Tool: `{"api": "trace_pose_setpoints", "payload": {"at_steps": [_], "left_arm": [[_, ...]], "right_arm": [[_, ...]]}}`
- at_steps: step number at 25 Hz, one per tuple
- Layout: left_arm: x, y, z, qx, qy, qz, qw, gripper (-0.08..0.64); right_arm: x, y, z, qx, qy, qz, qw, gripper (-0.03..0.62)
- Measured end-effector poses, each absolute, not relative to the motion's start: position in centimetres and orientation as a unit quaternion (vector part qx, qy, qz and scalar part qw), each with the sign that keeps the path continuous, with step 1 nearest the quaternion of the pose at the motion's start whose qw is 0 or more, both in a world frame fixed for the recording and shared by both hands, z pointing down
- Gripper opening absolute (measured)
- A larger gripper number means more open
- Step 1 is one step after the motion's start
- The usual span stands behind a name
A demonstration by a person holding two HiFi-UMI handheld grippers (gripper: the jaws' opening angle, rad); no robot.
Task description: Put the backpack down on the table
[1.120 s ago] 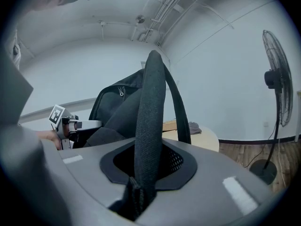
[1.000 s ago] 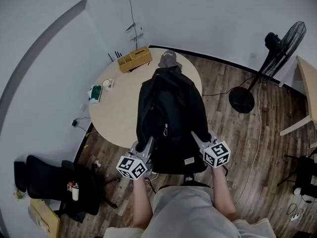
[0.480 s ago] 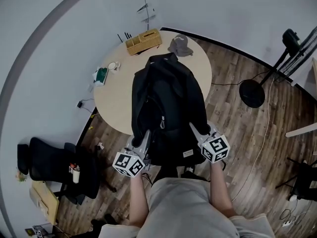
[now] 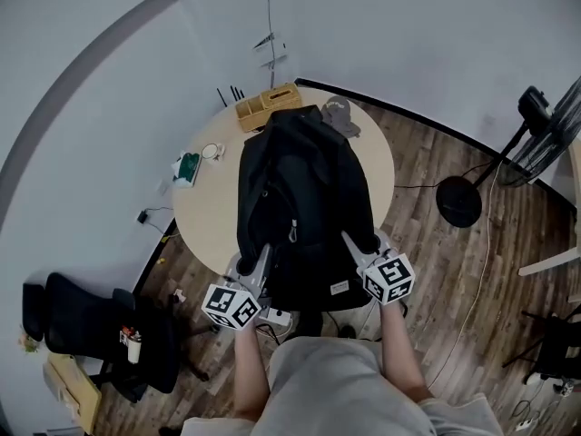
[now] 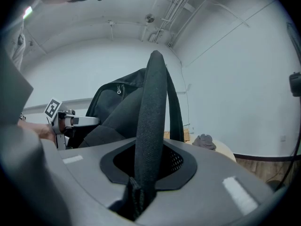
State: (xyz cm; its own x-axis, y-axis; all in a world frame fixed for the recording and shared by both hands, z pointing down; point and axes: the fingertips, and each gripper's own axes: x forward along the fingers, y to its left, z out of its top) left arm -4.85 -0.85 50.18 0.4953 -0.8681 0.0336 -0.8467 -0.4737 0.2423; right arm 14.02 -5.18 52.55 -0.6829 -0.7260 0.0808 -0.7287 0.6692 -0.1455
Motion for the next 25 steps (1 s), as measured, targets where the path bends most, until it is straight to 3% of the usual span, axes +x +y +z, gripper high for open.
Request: {"api": "trace_pose_setpoints", "payload": {"at_steps": [8, 19, 25], "left_arm": [[-9.3, -7.8, 49.2, 0.854, -0.504, -0.073, 0.109, 0.068], [-15.3, -16.3, 42.9, 0.865, -0.495, -0.083, 0.028, 0.069], [-17.5, -17.5, 47.6, 0.869, -0.485, -0.075, 0.067, 0.069]], "right_arm": [[9.4, -12.6, 51.1, 0.398, -0.916, 0.055, 0.016, 0.077], [3.7, -20.6, 45.4, 0.423, -0.905, 0.001, -0.043, 0.078], [1.7, -21.3, 49.8, 0.435, -0.9, 0.028, -0.011, 0.078]]}}
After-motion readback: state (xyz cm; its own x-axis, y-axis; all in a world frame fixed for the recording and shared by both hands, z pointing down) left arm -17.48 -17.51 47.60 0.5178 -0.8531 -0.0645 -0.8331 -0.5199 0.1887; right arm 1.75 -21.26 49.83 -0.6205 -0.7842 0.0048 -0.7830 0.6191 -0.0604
